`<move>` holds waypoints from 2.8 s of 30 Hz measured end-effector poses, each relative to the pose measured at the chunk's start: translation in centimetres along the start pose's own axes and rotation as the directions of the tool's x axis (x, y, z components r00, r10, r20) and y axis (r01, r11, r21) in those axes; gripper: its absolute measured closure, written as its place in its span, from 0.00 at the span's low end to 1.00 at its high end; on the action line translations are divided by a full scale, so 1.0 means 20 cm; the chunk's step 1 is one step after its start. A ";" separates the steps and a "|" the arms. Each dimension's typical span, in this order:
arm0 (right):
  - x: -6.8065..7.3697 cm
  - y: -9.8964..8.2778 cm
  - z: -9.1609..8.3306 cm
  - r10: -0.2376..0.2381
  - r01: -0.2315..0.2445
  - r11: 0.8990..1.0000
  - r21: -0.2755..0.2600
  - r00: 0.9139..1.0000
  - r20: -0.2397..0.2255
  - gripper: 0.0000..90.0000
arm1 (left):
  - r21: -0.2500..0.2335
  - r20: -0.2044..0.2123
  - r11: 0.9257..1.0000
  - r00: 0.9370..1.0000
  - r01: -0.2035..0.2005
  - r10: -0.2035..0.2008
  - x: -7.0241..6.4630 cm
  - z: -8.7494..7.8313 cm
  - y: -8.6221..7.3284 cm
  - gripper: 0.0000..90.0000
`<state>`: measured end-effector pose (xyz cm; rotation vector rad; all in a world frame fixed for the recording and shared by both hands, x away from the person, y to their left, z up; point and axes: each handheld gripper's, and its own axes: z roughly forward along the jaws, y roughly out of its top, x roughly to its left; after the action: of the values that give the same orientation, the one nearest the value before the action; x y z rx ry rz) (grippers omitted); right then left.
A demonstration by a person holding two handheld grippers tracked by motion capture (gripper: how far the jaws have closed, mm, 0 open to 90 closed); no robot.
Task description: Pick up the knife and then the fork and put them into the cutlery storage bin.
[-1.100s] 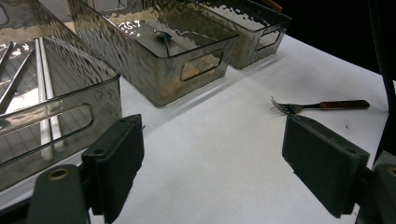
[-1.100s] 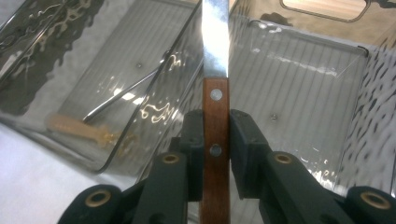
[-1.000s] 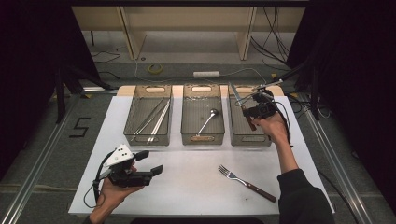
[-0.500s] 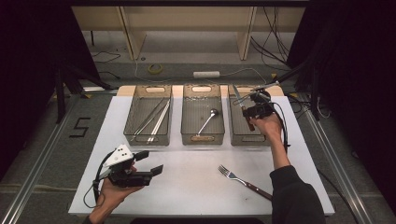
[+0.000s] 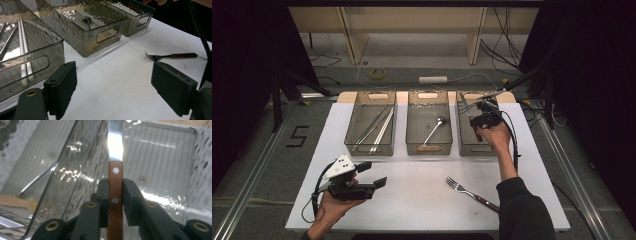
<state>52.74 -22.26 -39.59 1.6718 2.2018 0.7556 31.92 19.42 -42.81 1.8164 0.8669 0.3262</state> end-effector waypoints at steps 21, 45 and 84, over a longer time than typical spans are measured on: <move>-0.01 -0.01 -0.01 -0.002 0.002 1.000 0.000 0.999 -0.046 0.64 | 0.000 -0.001 1.000 1.000 0.002 -0.002 0.00 0.00 0.00 0.22; 0.17 -0.30 -0.38 -0.285 0.268 0.957 -0.108 0.939 -0.194 0.39 | 0.003 -0.003 1.000 1.000 0.003 -0.003 -0.01 0.01 0.00 0.22; 0.22 -0.81 -0.37 -0.417 0.458 0.873 0.167 0.879 -0.232 0.41 | 0.008 0.003 1.000 1.000 -0.007 0.007 -0.02 0.01 0.00 0.22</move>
<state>34.61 -23.06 -42.15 1.1341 2.7464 0.5826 31.87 19.01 -42.83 1.8271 0.8611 0.3249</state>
